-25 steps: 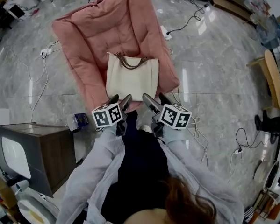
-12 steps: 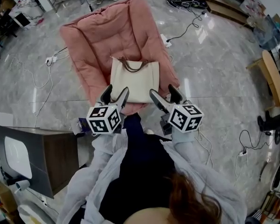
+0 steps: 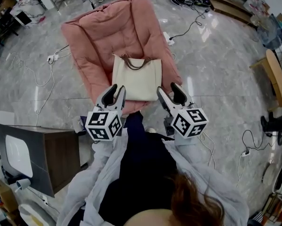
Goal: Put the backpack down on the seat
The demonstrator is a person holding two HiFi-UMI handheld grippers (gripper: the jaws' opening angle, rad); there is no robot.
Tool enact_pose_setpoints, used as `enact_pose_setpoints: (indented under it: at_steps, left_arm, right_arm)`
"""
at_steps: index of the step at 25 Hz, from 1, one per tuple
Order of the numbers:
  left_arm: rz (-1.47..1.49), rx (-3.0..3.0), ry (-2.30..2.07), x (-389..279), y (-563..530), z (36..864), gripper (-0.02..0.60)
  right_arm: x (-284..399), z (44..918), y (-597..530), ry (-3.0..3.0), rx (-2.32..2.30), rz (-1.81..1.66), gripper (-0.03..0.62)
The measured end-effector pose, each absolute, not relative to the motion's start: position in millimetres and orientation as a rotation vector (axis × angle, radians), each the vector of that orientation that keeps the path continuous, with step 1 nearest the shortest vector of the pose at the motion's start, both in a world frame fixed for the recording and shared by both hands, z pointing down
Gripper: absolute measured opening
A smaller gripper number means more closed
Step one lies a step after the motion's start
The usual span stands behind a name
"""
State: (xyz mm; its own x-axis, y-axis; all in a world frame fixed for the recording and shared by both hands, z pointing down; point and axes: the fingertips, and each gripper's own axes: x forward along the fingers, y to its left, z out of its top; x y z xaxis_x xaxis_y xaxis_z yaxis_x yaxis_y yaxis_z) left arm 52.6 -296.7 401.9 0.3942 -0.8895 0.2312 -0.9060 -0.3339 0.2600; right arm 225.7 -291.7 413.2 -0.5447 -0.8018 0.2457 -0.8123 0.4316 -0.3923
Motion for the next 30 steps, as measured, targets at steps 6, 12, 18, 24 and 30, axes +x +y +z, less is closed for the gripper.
enact_pose_setpoints:
  at_steps: [6, 12, 18, 24, 30]
  left_arm:
    - [0.045, 2.307, -1.55, 50.8, -294.4, 403.6, 0.022]
    - [0.082, 2.31, -1.531, 54.9, -293.4, 410.1, 0.015]
    - [0.111, 2.326, -1.518, 58.5, -292.9, 416.0, 0.015]
    - [0.108, 2.338, -1.506, 65.3, -293.1, 416.1, 0.015]
    - [0.129, 2.352, -1.477, 77.5, -291.0, 421.1, 0.015]
  right_arm:
    - [235.6, 415.0, -293.1, -2.557, 1.569, 0.6, 0.009]
    - [239.9, 418.0, -292.3, -2.527, 1.561, 0.559, 0.008]
    - [241.2, 420.5, -292.4, -2.517, 1.573, 0.559, 0.008]
    - [243.7, 423.3, -288.0, -2.495, 1.554, 0.515, 0.008]
    - [248.3, 426.4, -287.8, -2.49, 1.544, 0.519, 0.008]
